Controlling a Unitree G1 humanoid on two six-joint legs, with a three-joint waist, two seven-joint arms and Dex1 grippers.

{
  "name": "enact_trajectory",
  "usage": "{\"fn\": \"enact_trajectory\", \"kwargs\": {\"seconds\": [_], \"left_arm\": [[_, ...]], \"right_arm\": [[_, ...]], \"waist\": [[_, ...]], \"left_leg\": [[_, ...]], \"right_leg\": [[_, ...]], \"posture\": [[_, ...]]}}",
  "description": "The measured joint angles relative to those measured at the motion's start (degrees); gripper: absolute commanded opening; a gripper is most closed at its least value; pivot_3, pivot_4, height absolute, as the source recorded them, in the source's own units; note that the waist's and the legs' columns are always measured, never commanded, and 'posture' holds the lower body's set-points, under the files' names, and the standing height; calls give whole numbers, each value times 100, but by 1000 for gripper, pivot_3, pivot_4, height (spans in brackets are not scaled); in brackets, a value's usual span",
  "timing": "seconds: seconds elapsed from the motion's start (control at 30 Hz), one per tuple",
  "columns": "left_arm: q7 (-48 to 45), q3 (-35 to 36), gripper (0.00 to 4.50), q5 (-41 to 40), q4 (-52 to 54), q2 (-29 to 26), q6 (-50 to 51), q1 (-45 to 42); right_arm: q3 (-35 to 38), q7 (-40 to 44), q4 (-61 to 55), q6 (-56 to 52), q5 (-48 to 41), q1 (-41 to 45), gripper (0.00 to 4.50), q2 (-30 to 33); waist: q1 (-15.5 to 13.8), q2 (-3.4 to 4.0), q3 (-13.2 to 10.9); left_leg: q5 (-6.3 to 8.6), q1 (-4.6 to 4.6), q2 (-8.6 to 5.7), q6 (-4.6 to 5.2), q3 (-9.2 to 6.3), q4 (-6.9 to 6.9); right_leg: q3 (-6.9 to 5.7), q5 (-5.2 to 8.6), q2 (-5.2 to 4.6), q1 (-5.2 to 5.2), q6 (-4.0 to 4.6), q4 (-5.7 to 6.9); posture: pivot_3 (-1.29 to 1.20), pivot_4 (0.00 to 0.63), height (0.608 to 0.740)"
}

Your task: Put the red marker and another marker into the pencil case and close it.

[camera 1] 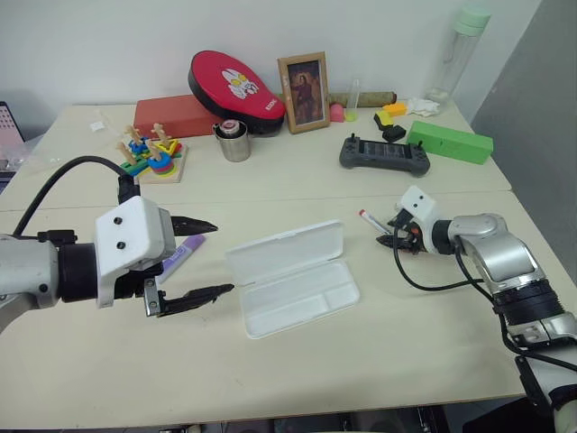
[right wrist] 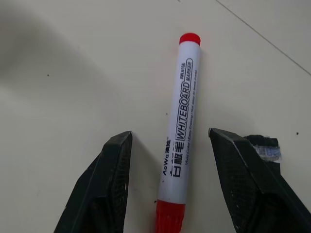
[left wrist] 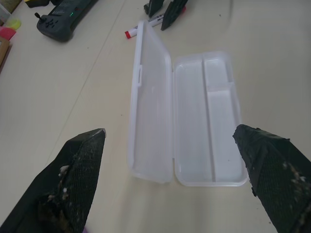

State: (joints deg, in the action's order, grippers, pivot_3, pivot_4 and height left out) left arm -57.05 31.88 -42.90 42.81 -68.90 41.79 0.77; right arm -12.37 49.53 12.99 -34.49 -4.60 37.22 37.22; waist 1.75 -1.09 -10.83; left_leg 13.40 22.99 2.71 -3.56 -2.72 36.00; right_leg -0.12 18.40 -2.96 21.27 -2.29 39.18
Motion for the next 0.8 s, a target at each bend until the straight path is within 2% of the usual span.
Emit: {"fn": "enact_trajectory", "kwargs": {"seconds": [0.07, 0.1, 0.37, 0.8], "left_arm": [[4, 0, 4500, 24, 1, 6, 0, 0], [4, 0, 4500, 31, 1, 11, 0, 1], [5, -1, 4500, 142, 1, 59, -4, 16], [9, -14, 4500, 134, -21, 59, 15, -73]], "right_arm": [[3, -3, 140, -15, 2, 75, 2596, -42], [5, -2, 190, -42, 1, 110, 2228, -65], [14, 49, 276, -299, -79, 189, 336, -139], [10, 119, 54, -465, -74, 143, 239, -46]], "waist": [[6, 0, 0], [6, 0, 0], [2, -1, 0], [-4, -1, 0]], "left_leg": [[0, -2, 0, 0, 0, 1], [0, -4, 0, 0, 0, 1], [-1, -11, 0, -1, 2, 9], [-2, -7, 0, -2, 3, 7]], "right_leg": [[0, 0, 0, -1, 0, 2], [1, 0, 0, -1, 0, 4], [3, -1, 0, -3, -1, 34], [5, 0, 0, 7, -1, 35]], "posture": [[0, 150, 740], [0, 150, 740], [0, 150, 740], [0, 150, 740]]}}
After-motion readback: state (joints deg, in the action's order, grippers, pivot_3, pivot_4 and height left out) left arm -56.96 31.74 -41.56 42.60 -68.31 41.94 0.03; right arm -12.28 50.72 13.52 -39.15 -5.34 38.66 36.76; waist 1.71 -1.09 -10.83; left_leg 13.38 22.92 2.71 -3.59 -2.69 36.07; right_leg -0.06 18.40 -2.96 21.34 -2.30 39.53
